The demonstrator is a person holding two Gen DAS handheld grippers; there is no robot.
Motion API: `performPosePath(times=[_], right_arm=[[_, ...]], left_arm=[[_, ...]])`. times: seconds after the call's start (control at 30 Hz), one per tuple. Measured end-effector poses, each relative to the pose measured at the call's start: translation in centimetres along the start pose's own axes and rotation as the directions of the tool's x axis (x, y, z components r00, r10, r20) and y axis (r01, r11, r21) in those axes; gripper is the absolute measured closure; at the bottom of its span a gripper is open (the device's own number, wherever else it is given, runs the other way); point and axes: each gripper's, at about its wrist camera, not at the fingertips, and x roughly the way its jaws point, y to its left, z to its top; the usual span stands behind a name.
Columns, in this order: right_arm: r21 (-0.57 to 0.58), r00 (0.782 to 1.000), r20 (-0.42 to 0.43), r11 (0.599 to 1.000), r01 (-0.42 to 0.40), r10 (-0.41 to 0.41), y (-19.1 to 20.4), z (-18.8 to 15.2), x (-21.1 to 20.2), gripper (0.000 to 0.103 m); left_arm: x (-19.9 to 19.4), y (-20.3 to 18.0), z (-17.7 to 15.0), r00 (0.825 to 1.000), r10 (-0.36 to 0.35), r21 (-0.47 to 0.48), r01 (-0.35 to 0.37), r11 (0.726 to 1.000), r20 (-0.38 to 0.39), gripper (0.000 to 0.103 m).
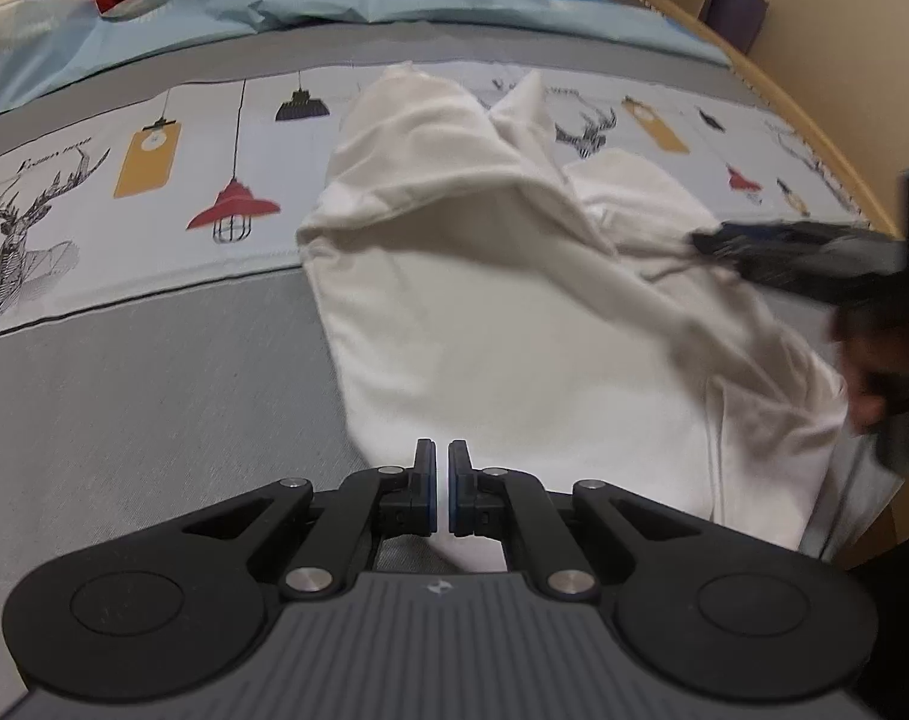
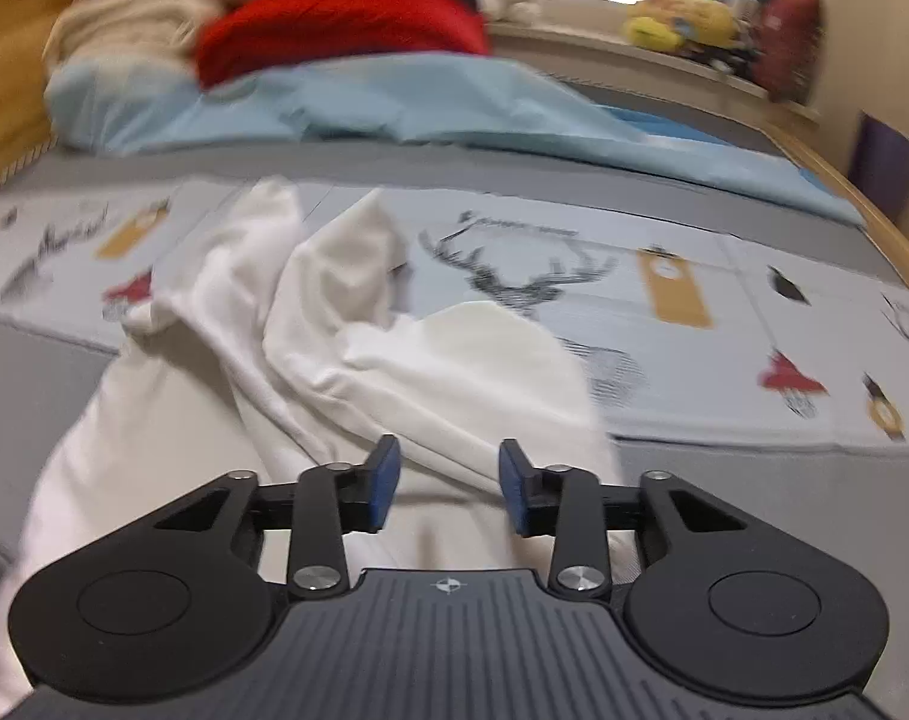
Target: Fold small clothes
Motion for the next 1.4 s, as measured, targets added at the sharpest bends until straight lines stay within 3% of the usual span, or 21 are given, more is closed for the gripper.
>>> performPosePath(times=[0.1, 0.27, 0.33, 0.37, 0.43, 0.53, 0.63, 0.7, 0.77, 0.83, 0.93, 1.03, 1.1, 1.13, 1.17, 1.23, 1.27, 1.3, 1.33, 1.37, 1.4], right_arm=[[-0.092, 0.999, 0.024, 0.995, -0.023, 0.026, 2.2, 1.2, 2.1, 0.049], [-0.221, 0.999, -0.014, 0.974, -0.044, 0.042, 4.5, 1.7, 5.4, 0.051], [-0.265, 0.998, -0.025, 0.962, -0.069, 0.064, 4.6, 1.7, 5.7, 0.071], [-0.269, 0.997, -0.027, 0.960, -0.077, 0.072, 4.5, 1.9, 5.6, 0.089], [-0.218, 0.995, -0.007, 0.971, -0.094, 0.095, 3.0, 2.5, 4.9, 0.095], [-0.038, 0.994, 0.071, 0.996, -0.085, 0.087, -1.4, 3.7, 2.8, 0.096], [0.223, 0.988, 0.152, 0.975, -0.006, -0.029, -8.2, 3.9, 0.5, 0.097], [0.412, 0.974, 0.159, 0.907, 0.086, -0.165, -13.5, 2.9, -0.7, 0.097], [0.581, 0.942, 0.096, 0.786, 0.210, -0.323, -18.9, 0.9, -1.7, 0.097], [0.696, 0.909, 0.002, 0.653, 0.298, -0.418, -23.3, -1.6, -2.2, 0.100], [0.779, 0.885, -0.126, 0.508, 0.368, -0.448, -27.3, -4.9, -1.8, 0.100], [0.787, 0.848, -0.227, 0.422, 0.449, -0.479, -28.5, -6.7, -1.2, 0.099], [0.806, 0.857, -0.264, 0.387, 0.448, -0.443, -28.4, -7.1, -1.0, 0.095], [0.818, 0.866, -0.259, 0.379, 0.432, -0.428, -28.0, -6.8, -1.0, 0.095], [0.815, 0.868, -0.251, 0.390, 0.428, -0.428, -27.5, -6.2, -1.0, 0.095], [0.776, 0.842, -0.245, 0.424, 0.468, -0.482, -25.7, -4.5, -1.3, 0.087], [0.757, 0.826, -0.243, 0.432, 0.489, -0.509, -25.0, -3.9, -1.4, 0.078], [0.748, 0.820, -0.231, 0.444, 0.494, -0.523, -24.1, -3.3, -1.5, 0.074], [0.744, 0.823, -0.210, 0.460, 0.485, -0.527, -23.1, -2.7, -1.6, 0.074], [0.738, 0.827, -0.191, 0.478, 0.476, -0.529, -22.3, -2.2, -1.6, 0.074], [0.727, 0.834, -0.171, 0.504, 0.466, -0.525, -21.4, -1.5, -1.4, 0.074]], left_arm=[[0.5, 0.2, 1.2, 1.000, -0.021, -0.038, 0.022, 0.999, 0.017, 0.100], [2.2, 0.2, 4.1, 0.994, -0.093, -0.131, 0.100, 0.986, 0.056, 0.098], [3.1, -0.2, 5.3, 0.989, -0.128, -0.160, 0.139, 0.977, 0.075, 0.090], [3.6, -0.5, 6.0, 0.985, -0.146, -0.172, 0.160, 0.972, 0.088, 0.081], [4.7, -1.3, 7.4, 0.978, -0.176, -0.191, 0.194, 0.962, 0.107, 0.071], [6.6, -2.4, 9.4, 0.970, -0.209, -0.217, 0.232, 0.948, 0.124, 0.068], [8.7, -3.9, 11.0, 0.968, -0.216, -0.217, 0.239, 0.947, 0.126, 0.068], [10.2, -4.8, 11.7, 0.976, -0.190, -0.203, 0.209, 0.957, 0.109, 0.068], [11.0, -5.3, 12.3, 0.984, -0.138, -0.178, 0.156, 0.972, 0.113, 0.092], [11.1, -5.1, 12.8, 0.986, -0.103, -0.140, 0.121, 0.983, 0.132, 0.099], [10.0, -3.0, 13.9, 0.985, -0.046, -0.132, 0.068, 0.989, 0.164, 0.100], [7.3, 2.4, 15.1, 0.966, 0.020, -0.228, 0.041, 0.973, 0.259, 0.100], [4.4, 8.7, 15.0, 0.929, 0.161, -0.416, -0.008, 0.909, 0.333, 0.100], [2.8, 12.4, 14.2, 0.895, 0.284, -0.559, -0.048, 0.828, 0.344, 0.100], [1.4, 15.3, 13.2, 0.863, 0.393, -0.681, -0.082, 0.728, 0.317, 0.099], [-1.1, 20.7, 9.8, 0.787, 0.586, -0.886, -0.119, 0.449, 0.192, 0.097], [-2.0, 22.8, 8.0, 0.769, 0.629, -0.942, -0.118, 0.314, 0.113, 0.097], [-2.4, 23.7, 7.2, 0.777, 0.622, -0.956, -0.105, 0.275, 0.094, 0.097], [-2.4, 23.8, 7.1, 0.794, 0.597, -0.953, -0.081, 0.291, 0.115, 0.097], [-2.0, 23.2, 7.8, 0.820, 0.552, -0.934, -0.066, 0.350, 0.150, 0.096], [-1.2, 21.8, 9.1, 0.848, 0.494, -0.893, -0.060, 0.446, 0.190, 0.094]])
